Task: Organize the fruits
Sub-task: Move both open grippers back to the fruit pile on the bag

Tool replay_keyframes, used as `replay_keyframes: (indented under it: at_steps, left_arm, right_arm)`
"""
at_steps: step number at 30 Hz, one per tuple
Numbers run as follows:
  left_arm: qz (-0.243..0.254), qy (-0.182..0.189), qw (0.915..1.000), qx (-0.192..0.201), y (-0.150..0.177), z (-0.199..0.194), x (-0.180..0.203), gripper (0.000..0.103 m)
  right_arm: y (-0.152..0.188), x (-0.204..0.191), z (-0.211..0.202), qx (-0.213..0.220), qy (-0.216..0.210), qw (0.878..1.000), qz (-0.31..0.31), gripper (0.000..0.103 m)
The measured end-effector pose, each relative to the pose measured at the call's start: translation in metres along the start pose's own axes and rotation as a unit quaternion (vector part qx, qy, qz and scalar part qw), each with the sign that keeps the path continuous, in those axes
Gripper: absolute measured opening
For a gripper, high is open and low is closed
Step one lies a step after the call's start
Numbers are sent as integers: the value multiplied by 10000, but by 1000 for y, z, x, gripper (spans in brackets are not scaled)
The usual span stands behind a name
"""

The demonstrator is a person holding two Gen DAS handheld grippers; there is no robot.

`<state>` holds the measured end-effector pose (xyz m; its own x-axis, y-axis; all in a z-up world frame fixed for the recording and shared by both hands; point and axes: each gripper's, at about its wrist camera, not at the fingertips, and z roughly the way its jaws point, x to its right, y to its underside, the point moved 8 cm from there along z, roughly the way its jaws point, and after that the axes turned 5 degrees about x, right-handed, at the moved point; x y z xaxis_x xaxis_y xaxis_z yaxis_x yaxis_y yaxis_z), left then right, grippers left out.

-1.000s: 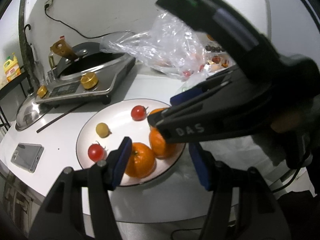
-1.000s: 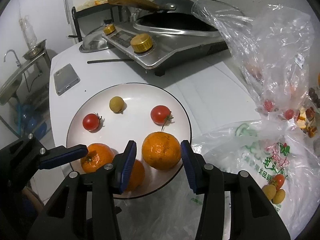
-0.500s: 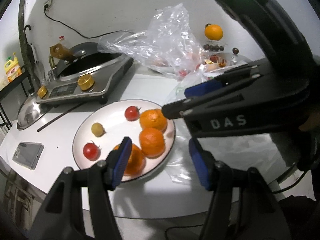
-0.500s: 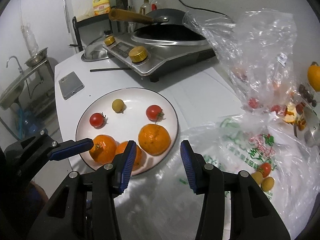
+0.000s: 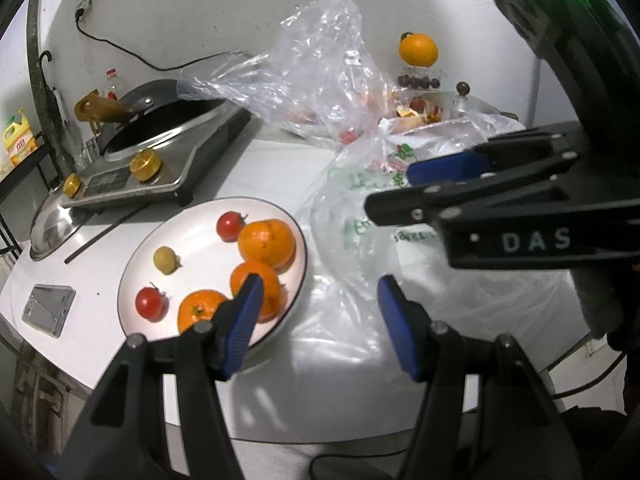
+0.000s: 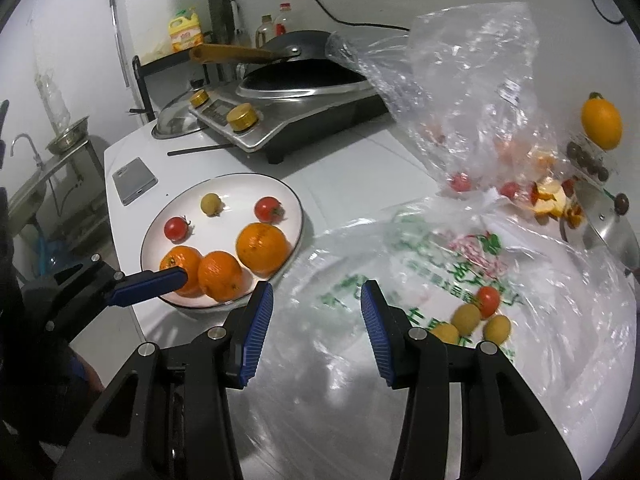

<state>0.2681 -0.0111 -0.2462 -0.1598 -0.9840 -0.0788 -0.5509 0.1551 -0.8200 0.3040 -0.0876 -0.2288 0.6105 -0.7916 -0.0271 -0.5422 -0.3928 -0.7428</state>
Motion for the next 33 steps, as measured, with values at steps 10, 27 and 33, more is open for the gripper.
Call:
replay_keyframes:
  at_steps: [10, 27, 33]
  left_arm:
    - [107, -27, 9999, -51, -12, 7, 23, 61]
    - [207, 10, 9995, -253, -28, 26, 60, 61]
    - [182, 91, 9992, -335, -32, 36, 71, 61]
  right_arm:
    - [11, 32, -16, 130, 21, 9997, 223, 48]
    - [28, 84, -34, 238, 179, 9984, 471, 48]
    - [31, 99, -36, 247, 219, 9980, 534, 48]
